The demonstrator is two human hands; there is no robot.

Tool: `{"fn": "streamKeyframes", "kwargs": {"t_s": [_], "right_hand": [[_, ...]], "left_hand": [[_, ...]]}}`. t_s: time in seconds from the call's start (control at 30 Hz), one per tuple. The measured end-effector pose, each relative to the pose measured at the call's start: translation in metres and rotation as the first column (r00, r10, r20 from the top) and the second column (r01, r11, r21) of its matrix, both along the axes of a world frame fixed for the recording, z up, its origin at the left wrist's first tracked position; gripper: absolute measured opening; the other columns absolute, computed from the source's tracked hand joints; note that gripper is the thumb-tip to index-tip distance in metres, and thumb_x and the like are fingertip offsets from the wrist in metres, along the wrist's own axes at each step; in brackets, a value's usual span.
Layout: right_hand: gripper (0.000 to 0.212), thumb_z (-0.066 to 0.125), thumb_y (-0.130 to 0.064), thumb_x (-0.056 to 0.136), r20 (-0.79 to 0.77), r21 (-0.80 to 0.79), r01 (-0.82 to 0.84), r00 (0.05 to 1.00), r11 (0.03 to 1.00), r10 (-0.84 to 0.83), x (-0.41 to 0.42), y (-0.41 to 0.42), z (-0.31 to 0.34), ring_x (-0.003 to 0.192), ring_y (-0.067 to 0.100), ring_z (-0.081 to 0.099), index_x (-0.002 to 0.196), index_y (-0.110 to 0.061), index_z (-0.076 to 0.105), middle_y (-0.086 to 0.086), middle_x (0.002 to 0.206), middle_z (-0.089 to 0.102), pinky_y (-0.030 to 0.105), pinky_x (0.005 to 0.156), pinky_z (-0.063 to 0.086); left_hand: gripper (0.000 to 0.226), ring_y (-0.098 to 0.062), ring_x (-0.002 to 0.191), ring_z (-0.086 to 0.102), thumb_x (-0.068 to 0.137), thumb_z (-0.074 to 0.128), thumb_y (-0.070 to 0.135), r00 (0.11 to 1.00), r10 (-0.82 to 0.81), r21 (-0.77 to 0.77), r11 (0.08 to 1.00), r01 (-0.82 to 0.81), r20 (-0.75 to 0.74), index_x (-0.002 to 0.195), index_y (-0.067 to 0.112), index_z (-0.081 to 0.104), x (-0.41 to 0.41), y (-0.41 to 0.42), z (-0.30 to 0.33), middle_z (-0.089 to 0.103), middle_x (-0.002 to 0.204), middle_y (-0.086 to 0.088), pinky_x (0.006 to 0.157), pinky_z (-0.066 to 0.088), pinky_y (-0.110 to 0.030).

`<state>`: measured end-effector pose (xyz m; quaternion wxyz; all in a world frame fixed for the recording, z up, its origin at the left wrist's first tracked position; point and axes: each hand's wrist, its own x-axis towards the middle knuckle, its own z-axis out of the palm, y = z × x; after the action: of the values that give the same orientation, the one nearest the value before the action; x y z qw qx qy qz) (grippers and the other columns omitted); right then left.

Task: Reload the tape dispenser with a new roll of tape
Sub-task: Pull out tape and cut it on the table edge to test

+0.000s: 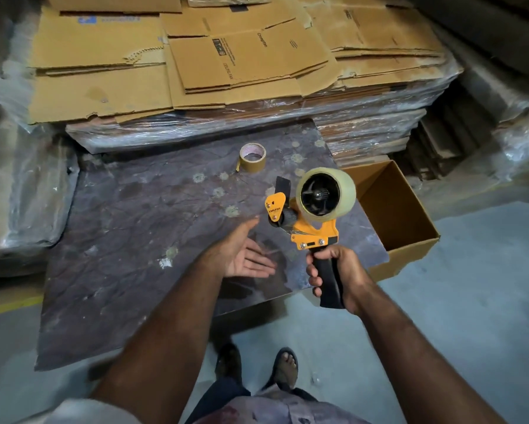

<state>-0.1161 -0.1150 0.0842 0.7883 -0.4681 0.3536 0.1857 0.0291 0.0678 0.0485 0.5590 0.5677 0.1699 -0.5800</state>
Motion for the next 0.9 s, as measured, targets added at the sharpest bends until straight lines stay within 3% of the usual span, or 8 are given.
{"fn": "streamKeyframes", "kwargs": {"t_s": [0.1, 0.2, 0.3, 0.4, 0.5, 0.63, 0.8, 0.9], "right_hand": [[0.016, 0.045, -0.019, 0.077, 0.017, 0.008, 0.032, 0.999, 0.999, -0.033, -0.006, 0.004, 0.003, 0.050, 0.018, 0.035, 0.074, -0.010, 0.057, 0.005, 0.062, 0.045, 0.030, 0.049, 0.026], [0.014, 0.047, -0.020, 0.074, 0.035, -0.027, 0.055, 0.998, 0.998, -0.054, -0.014, 0.005, 0.004, 0.050, 0.018, 0.034, 0.074, -0.009, 0.056, 0.005, 0.062, 0.045, 0.031, 0.049, 0.026], [0.013, 0.048, -0.019, 0.075, 0.063, -0.087, 0.083, 0.995, 0.993, -0.077, -0.031, 0.001, 0.001, 0.049, 0.018, 0.036, 0.074, -0.008, 0.056, 0.006, 0.061, 0.047, 0.032, 0.049, 0.028], [0.011, 0.051, -0.018, 0.074, 0.093, -0.159, 0.122, 0.990, 0.980, -0.108, -0.052, -0.011, -0.007, 0.049, 0.019, 0.037, 0.075, -0.007, 0.054, 0.008, 0.060, 0.048, 0.032, 0.048, 0.029], [0.011, 0.057, -0.017, 0.070, 0.125, -0.273, 0.178, 0.981, 0.946, -0.149, -0.071, -0.028, -0.023, 0.048, 0.022, 0.038, 0.074, -0.008, 0.053, 0.013, 0.060, 0.046, 0.032, 0.047, 0.029], [0.020, 0.068, -0.028, 0.072, 0.119, -0.567, 0.186, 0.982, 0.802, -0.144, -0.086, -0.045, -0.058, 0.049, 0.024, 0.043, 0.062, -0.016, 0.057, 0.010, 0.054, 0.050, 0.034, 0.049, 0.032], [0.040, 0.073, -0.052, 0.069, 0.037, -0.773, 0.126, 0.987, 0.622, -0.154, -0.099, -0.075, -0.102, 0.050, 0.020, 0.044, 0.059, -0.019, 0.053, -0.002, 0.049, 0.051, 0.028, 0.051, 0.034], [0.047, 0.077, -0.044, 0.079, -0.007, -0.835, 0.047, 0.995, 0.548, -0.096, -0.101, -0.091, -0.122, 0.048, 0.017, 0.041, 0.055, -0.019, 0.046, -0.002, 0.048, 0.046, 0.030, 0.052, 0.035]], "left_hand": [[0.082, -0.035, 0.093, 0.076, 0.092, 0.045, 0.068, 0.996, -0.084, -0.012, 0.996, 0.084, 0.011, 0.118, -0.008, 0.064, -0.003, -0.012, -0.003, 0.075, 0.104, -0.026, 0.074, 0.063, -0.039], [0.038, -0.021, 0.071, 0.074, 0.094, 0.064, 0.036, 0.995, -0.027, -0.011, 1.000, 0.028, 0.096, 0.102, -0.001, 0.068, -0.006, -0.022, -0.012, 0.077, 0.081, -0.015, 0.058, 0.061, -0.028], [0.004, -0.016, 0.063, 0.072, 0.093, 0.065, 0.005, 0.987, 0.012, -0.101, 0.995, 0.004, 0.159, 0.096, 0.001, 0.066, 0.000, -0.032, -0.024, 0.075, 0.070, -0.010, 0.054, 0.059, -0.024], [0.012, -0.016, 0.055, 0.072, 0.092, 0.059, -0.009, 0.959, -0.027, -0.107, 0.992, 0.060, 0.284, 0.092, 0.003, 0.063, 0.012, -0.051, -0.026, 0.074, 0.066, -0.012, 0.051, 0.059, -0.025], [0.006, -0.015, 0.057, 0.072, 0.090, 0.065, -0.004, 0.863, -0.142, -0.056, 0.980, 0.192, 0.485, 0.092, 0.002, 0.066, 0.026, -0.077, -0.017, 0.073, 0.076, -0.015, 0.053, 0.059, -0.023], [0.009, -0.012, 0.053, 0.070, 0.086, 0.072, -0.004, 0.665, -0.302, 0.018, 0.917, 0.398, 0.683, 0.085, 0.003, 0.066, 0.043, -0.121, -0.012, 0.073, 0.062, -0.005, 0.050, 0.058, -0.021], [0.015, -0.006, 0.049, 0.062, 0.079, 0.083, 0.006, 0.459, -0.372, 0.162, 0.886, 0.434, 0.807, 0.079, 0.008, 0.068, 0.063, -0.176, -0.038, 0.066, 0.053, 0.004, 0.047, 0.052, -0.021], [0.018, 0.000, 0.049, 0.055, 0.077, 0.085, 0.015, 0.289, -0.479, 0.314, 0.827, 0.467, 0.829, 0.073, 0.017, 0.067, 0.064, -0.200, -0.069, 0.061, 0.054, 0.011, 0.057, 0.045, -0.020]]}}
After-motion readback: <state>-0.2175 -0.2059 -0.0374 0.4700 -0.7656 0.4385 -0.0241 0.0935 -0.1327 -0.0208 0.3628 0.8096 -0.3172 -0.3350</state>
